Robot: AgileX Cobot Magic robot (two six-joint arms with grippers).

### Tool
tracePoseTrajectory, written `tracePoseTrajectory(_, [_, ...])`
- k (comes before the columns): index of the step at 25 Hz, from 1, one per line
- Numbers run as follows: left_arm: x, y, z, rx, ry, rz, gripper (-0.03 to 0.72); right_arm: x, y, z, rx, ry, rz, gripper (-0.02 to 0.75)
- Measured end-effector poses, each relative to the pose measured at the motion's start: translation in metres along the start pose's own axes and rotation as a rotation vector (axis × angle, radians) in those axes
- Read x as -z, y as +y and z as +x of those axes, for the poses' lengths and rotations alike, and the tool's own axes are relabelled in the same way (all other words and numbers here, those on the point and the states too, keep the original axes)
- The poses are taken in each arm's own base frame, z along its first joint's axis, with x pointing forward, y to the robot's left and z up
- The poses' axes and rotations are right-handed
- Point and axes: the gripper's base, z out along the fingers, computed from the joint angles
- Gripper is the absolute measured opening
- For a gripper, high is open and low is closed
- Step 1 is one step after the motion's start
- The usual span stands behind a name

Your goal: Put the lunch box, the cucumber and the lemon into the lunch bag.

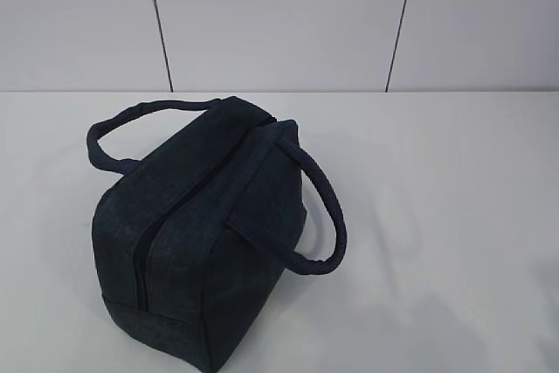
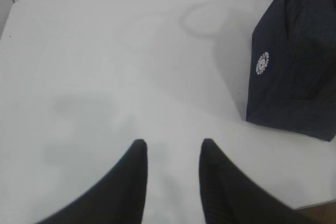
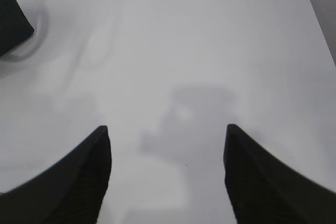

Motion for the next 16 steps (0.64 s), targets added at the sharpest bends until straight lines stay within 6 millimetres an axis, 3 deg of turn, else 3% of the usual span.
tracePoseTrajectory(16, [0.0000,0.0000,0.0000,0.000,0.000,0.000,0.243,0.0000,0.0000,0.0000,0.000,0.000,0.000,0.491])
